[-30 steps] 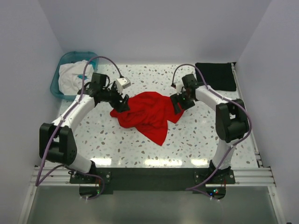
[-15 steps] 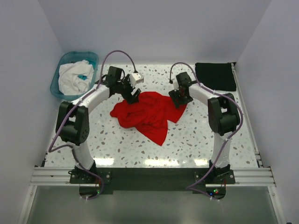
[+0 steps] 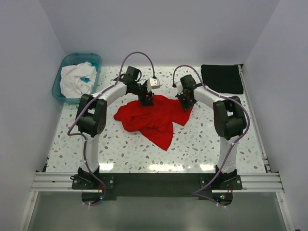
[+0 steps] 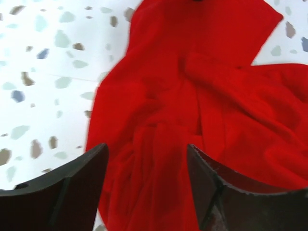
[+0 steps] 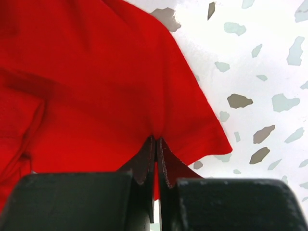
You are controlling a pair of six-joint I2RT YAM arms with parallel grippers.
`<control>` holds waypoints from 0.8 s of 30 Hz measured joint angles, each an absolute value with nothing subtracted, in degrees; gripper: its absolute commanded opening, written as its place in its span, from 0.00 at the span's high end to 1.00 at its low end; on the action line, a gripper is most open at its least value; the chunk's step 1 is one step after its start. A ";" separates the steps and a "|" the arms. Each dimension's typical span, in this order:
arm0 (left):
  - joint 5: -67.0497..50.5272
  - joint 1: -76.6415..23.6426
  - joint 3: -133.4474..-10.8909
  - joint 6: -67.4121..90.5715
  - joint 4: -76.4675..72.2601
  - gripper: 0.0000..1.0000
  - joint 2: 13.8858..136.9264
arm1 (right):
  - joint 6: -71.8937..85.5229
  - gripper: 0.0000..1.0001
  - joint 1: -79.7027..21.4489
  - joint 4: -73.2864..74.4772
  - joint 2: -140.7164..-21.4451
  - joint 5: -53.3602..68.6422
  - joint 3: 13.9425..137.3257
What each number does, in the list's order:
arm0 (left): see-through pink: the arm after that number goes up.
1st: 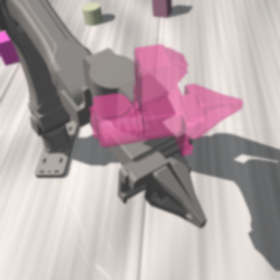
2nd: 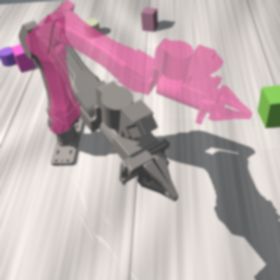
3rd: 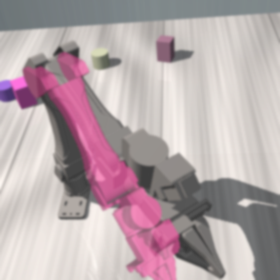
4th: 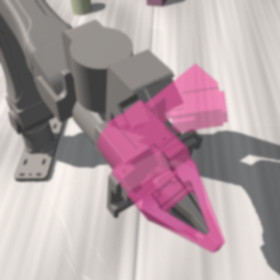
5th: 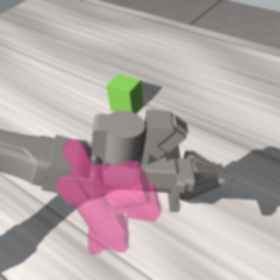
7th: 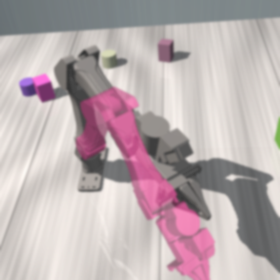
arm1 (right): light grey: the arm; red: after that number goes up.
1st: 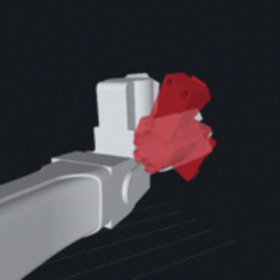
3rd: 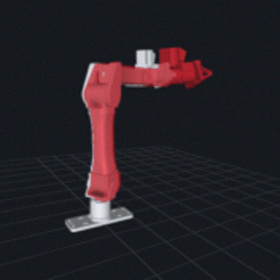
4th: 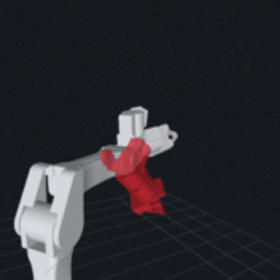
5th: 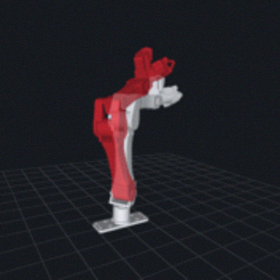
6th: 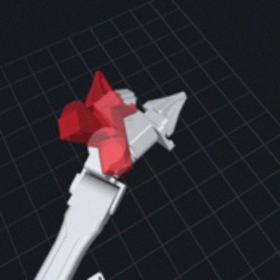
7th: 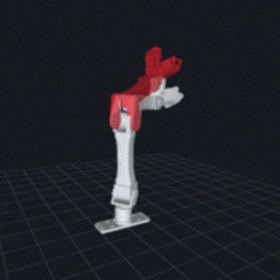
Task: Fold and stack the t-shirts
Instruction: Flatten the tshirt out
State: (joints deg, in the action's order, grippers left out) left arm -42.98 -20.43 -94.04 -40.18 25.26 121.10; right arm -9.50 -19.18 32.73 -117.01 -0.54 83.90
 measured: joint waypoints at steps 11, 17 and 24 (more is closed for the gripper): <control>-44.51 -21.74 -96.79 -50.54 36.62 1.00 122.32 | -13.23 1.00 -18.52 34.28 -115.68 -1.04 83.90; -46.44 -16.16 -98.15 -55.18 45.21 1.00 114.69 | -17.10 1.00 -13.41 35.90 -110.78 -1.85 84.58; -46.61 -6.26 -91.57 -63.22 53.41 1.00 93.78 | -21.47 1.00 -8.62 36.71 -104.03 -1.21 89.27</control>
